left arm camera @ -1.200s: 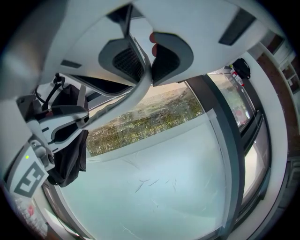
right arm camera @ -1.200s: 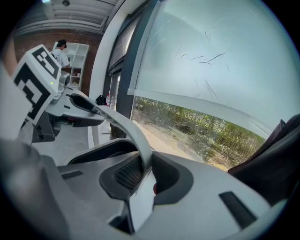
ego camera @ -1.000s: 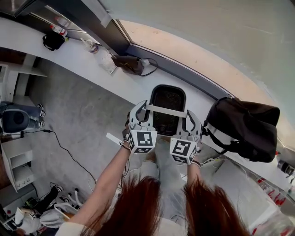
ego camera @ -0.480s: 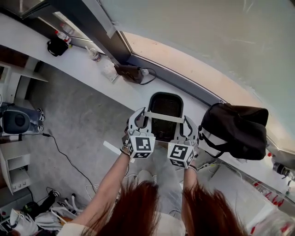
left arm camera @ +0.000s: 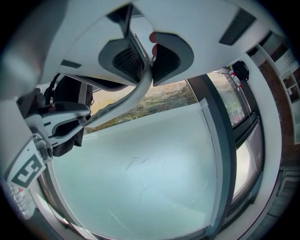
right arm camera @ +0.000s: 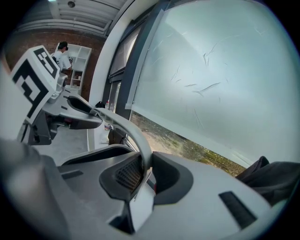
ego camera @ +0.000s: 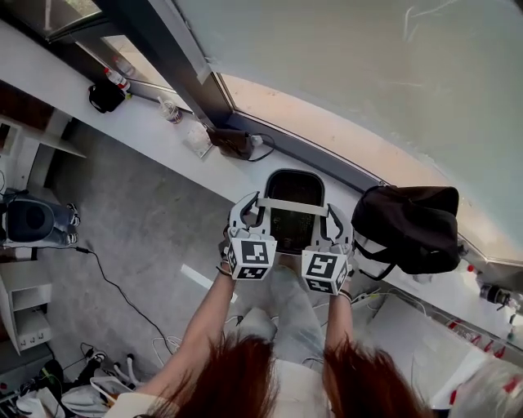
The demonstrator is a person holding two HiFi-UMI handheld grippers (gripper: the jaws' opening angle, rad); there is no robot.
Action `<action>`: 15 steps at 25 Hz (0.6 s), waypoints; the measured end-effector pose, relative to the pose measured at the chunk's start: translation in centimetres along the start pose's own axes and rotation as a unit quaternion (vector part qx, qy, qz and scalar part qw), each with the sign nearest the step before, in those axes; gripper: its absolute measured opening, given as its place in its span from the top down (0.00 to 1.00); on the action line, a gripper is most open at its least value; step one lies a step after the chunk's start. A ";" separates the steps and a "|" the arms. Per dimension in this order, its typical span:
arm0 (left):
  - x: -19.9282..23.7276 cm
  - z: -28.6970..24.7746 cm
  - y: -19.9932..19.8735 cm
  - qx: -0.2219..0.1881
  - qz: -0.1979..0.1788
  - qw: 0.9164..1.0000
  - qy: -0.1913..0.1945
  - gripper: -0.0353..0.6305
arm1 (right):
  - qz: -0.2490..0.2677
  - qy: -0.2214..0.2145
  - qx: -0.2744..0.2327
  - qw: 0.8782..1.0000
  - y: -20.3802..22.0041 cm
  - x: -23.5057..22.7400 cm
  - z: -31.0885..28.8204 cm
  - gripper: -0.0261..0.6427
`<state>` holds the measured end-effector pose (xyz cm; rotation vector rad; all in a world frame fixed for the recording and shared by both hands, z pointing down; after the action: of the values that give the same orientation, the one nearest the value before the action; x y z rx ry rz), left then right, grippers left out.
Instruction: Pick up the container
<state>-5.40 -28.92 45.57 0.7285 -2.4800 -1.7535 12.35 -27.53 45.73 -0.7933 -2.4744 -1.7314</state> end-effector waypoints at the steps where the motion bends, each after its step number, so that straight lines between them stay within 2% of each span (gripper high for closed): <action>1: 0.1 0.1 -0.4 -0.002 0.000 1.000 0.001 0.83 | 0.000 0.003 -0.002 1.000 -0.4 -0.1 0.2 0.85; 6: 0.8 0.9 -2.3 -0.014 0.021 1.000 0.005 0.83 | -0.008 0.009 -0.007 1.000 -2.3 -0.5 1.2 0.85; 15: 1.4 3.5 -6.4 -0.037 0.024 0.999 0.021 0.82 | -0.013 0.030 -0.027 0.999 -5.8 -1.6 4.6 0.85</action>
<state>-5.29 -28.02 38.23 0.6881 -2.3716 -1.7833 12.57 -25.57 38.47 -0.7062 -2.4189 -1.8100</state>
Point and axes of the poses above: the fingertips, and each gripper's own axes: z backward along the fingers, x to its left, y out of its underside, the point moved 7 cm from there along z, backward along the fingers, and after that the axes turned 6 degrees about -x, right-handed, at the moved point
